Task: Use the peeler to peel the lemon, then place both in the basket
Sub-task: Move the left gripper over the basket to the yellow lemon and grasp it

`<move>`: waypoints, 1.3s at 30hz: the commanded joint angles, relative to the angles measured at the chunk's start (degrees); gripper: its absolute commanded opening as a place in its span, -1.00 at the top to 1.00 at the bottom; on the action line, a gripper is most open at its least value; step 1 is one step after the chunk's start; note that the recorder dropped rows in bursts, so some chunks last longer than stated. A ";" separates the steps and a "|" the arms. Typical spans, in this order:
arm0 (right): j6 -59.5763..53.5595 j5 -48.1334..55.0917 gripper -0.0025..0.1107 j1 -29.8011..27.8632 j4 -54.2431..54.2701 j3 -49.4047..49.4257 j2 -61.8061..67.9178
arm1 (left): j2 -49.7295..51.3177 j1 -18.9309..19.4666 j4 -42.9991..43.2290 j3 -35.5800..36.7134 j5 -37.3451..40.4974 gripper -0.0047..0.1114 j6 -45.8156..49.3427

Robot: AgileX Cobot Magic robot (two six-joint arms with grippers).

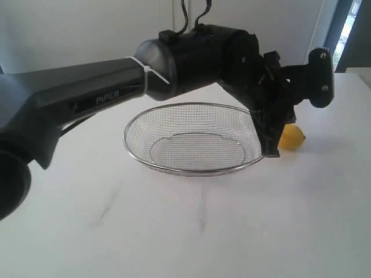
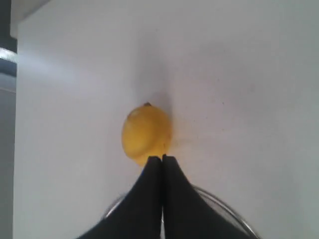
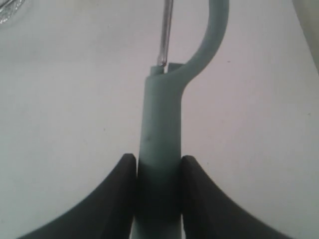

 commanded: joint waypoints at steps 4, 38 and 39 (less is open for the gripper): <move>-0.56 0.72 0.96 -0.47 -5.03 -3.07 -6.99 | 10.00 -0.84 -3.40 -5.00 -13.08 0.33 14.02; -0.46 0.72 0.96 -0.47 -10.00 -2.96 -14.57 | 22.58 1.87 -2.01 -13.01 -22.05 -0.36 12.41; -0.46 0.72 0.96 -0.47 -10.00 -2.96 -14.57 | 22.58 1.87 -2.01 -13.01 -22.05 -0.36 12.41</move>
